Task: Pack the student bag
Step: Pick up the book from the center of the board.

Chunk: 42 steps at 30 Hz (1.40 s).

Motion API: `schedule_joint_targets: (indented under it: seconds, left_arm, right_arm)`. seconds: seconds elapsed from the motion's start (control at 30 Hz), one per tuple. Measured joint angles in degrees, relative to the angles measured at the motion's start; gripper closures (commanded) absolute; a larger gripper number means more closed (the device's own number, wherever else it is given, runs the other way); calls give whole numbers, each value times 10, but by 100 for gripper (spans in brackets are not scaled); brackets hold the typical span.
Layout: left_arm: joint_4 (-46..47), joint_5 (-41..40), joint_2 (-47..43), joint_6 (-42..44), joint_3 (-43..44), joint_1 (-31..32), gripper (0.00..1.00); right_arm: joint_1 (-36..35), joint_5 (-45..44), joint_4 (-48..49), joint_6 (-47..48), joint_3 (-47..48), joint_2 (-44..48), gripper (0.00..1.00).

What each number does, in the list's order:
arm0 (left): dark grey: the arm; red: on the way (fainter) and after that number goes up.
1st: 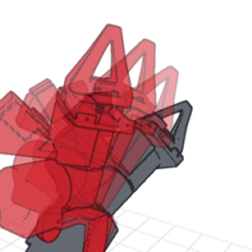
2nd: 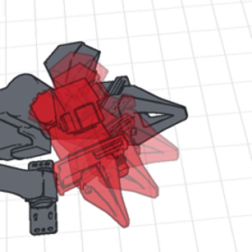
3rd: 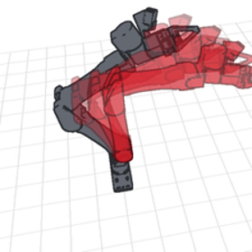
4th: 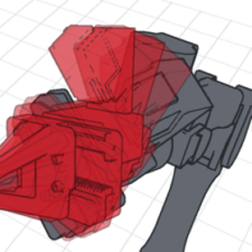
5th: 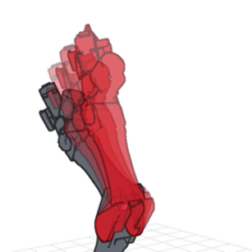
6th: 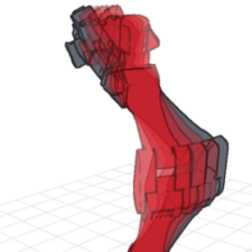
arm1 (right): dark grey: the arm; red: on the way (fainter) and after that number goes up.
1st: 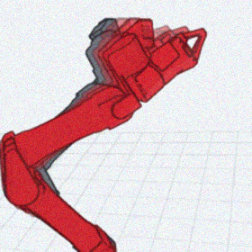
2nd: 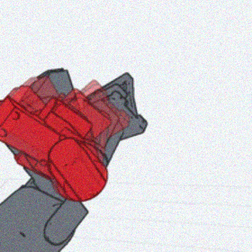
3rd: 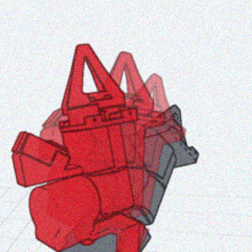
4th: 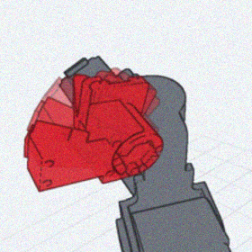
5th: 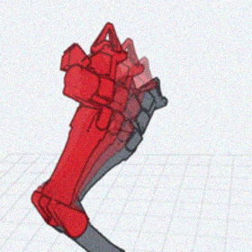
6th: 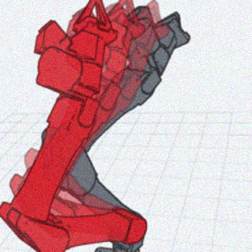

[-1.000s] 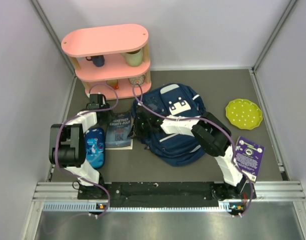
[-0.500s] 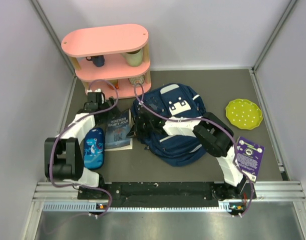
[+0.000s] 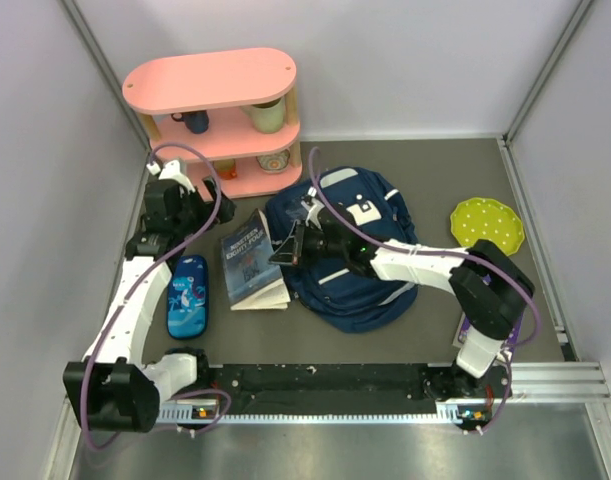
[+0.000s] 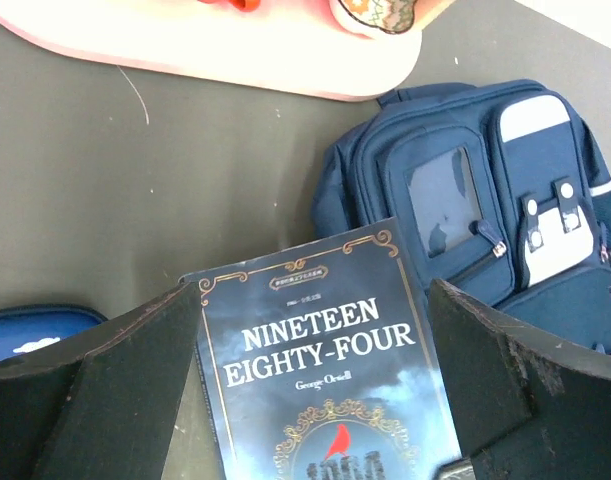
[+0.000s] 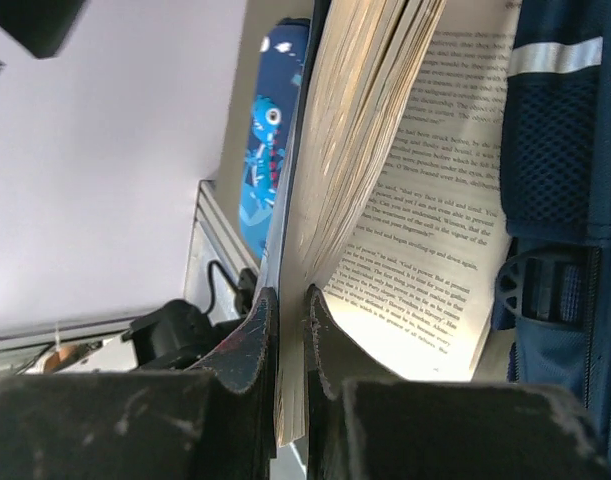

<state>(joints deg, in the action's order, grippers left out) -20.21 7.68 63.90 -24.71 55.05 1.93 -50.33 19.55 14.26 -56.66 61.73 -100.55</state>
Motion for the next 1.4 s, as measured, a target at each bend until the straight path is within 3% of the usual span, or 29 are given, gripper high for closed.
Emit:
schedule_joint_targets:
  seconds: [0.17,0.5,0.77,0.8,0.9,0.93,0.97,1.07,1.13,1.23,1.37,1.4]
  left_arm:
    - [-13,42,-27,-9,-27,0,1]
    - [7,137,-95,-89,-216,0,1]
    - [151,207,-82,-151,-295,2,4]
    - [170,215,-76,-160,-304,4,7]
    - [214,231,-61,-180,-315,9,30]
    - [225,232,-57,-184,-316,9,41]
    - [234,230,-54,-187,-316,8,63]
    - [245,220,-53,-193,-316,4,99]
    - [243,223,-59,-193,-311,7,100]
    - [207,216,-80,-184,-291,9,100]
    - [148,210,-116,-164,-238,11,100]
    - [139,207,-124,-155,-228,12,100]
  right_arm:
    - [8,7,34,-3,-45,50,100]
    - [29,20,105,-40,-146,76,100]
    - [37,26,134,-56,-177,87,100]
    - [38,26,136,-59,-179,87,100]
    - [38,27,140,-61,-181,87,100]
    - [38,28,141,-62,-183,87,100]
    - [39,29,141,-64,-183,87,100]
    - [44,33,148,-67,-191,87,100]
    - [46,36,149,-71,-197,87,94]
    - [49,42,149,-77,-198,87,75]
    - [65,49,142,-80,-205,96,34]
    - [73,44,128,-79,-210,109,30]
